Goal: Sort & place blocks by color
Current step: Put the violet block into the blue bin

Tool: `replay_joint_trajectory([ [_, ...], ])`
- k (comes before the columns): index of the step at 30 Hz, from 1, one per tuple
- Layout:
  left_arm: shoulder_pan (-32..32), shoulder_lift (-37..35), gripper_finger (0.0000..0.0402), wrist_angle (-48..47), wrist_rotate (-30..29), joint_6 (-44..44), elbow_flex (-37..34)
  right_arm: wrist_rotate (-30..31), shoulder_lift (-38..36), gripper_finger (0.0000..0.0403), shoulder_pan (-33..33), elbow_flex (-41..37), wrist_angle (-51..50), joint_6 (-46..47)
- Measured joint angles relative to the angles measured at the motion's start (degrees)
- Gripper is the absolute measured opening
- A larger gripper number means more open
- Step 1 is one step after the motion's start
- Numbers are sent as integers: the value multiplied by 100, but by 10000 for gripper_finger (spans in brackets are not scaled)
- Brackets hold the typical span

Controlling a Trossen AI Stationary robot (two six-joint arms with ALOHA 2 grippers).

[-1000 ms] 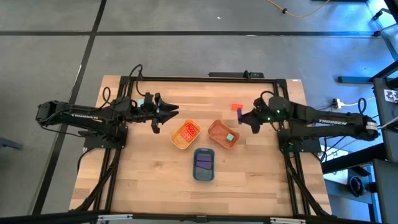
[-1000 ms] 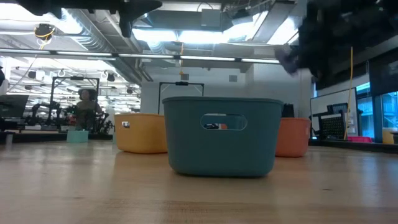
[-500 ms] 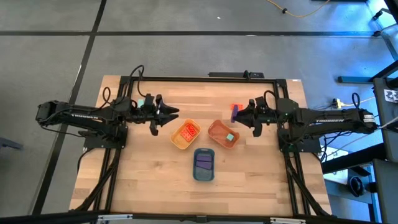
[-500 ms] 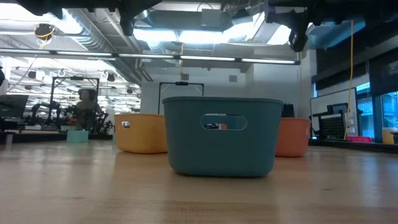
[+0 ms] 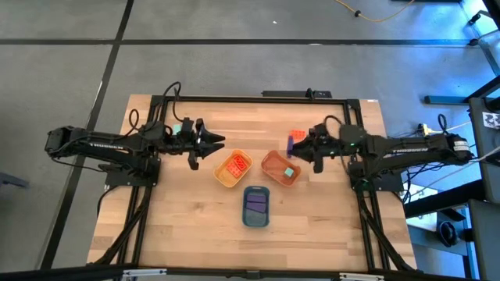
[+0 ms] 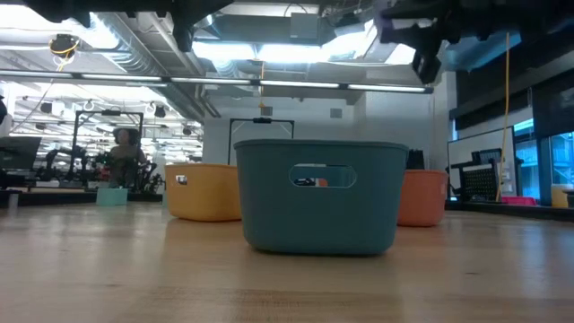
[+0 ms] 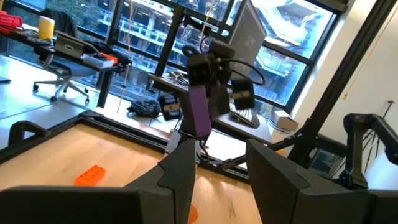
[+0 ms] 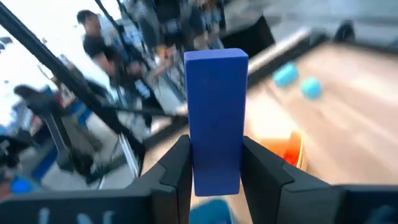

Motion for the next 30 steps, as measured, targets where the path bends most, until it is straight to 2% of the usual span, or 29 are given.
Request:
replay_joint_trajectory([
  [11, -3, 0, 133, -50, -291, 2, 0, -575, 2501, 104, 1186, 1733, -1391, -700],
  [16, -4, 0, 133, -50, -400, 2, 0, -573, 3528, 104, 1794, 2621, -2053, -647],
  [21, -4, 0, 133, -129, -400, 2, 0, -79, 4373, 104, 2287, 3378, -2271, -164],
  [25, -3, 0, 133, -277, -407, 4, 0, 351, 4923, 104, 2447, 3883, -2846, 256],
  [30, -4, 0, 133, -341, -407, 4, 0, 377, 5469, 104, 2495, 4221, -3175, 400],
])
